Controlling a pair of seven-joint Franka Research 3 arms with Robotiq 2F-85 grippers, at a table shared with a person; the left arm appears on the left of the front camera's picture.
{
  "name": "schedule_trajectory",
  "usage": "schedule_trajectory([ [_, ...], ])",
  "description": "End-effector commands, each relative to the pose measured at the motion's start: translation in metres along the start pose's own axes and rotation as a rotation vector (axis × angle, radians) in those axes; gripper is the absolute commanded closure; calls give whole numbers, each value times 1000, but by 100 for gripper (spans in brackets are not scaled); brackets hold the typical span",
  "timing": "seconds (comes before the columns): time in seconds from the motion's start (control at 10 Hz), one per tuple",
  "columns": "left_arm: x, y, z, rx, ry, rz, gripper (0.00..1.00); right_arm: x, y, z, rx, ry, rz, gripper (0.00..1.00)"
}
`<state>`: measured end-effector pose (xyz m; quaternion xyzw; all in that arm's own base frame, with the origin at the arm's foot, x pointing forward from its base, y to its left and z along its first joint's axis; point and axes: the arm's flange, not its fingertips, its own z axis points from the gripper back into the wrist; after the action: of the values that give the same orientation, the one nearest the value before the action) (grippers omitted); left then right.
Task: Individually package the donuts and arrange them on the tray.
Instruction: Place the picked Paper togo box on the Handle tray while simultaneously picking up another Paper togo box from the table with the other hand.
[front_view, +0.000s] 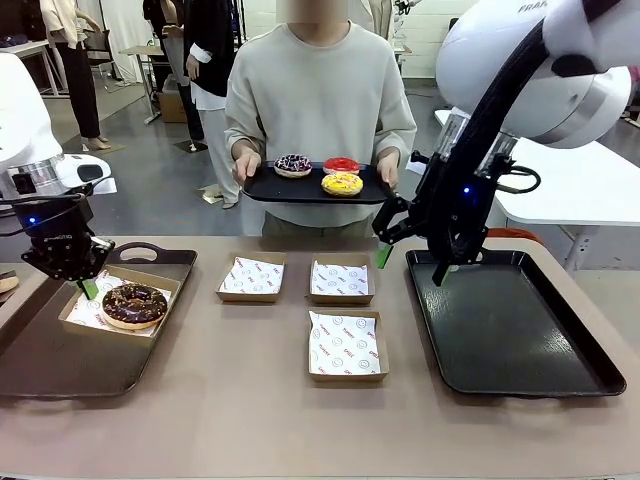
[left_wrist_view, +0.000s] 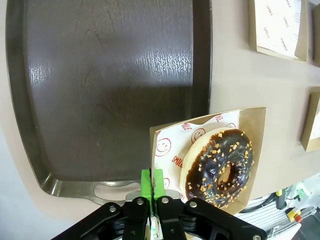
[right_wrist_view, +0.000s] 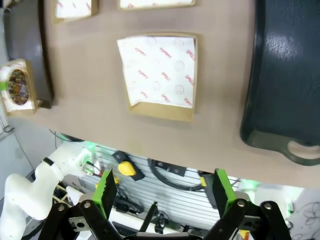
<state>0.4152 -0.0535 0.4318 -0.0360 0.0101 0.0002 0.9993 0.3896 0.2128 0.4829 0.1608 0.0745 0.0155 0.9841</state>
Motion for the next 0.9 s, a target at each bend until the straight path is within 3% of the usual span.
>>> schedule_trajectory([
  [0.0, -1, 6, -13, 59, -28, -15, 99, 7, 20, -30, -172, -67, -11, 0],
  [0.3, -15, 10, -37, 143, -107, -20, 99, 21, 26, -76, -258, -154, -18, 0],
  [0.8, -22, 14, -62, 98, -146, 12, 99, 25, 15, -124, -241, -169, -19, 0],
])
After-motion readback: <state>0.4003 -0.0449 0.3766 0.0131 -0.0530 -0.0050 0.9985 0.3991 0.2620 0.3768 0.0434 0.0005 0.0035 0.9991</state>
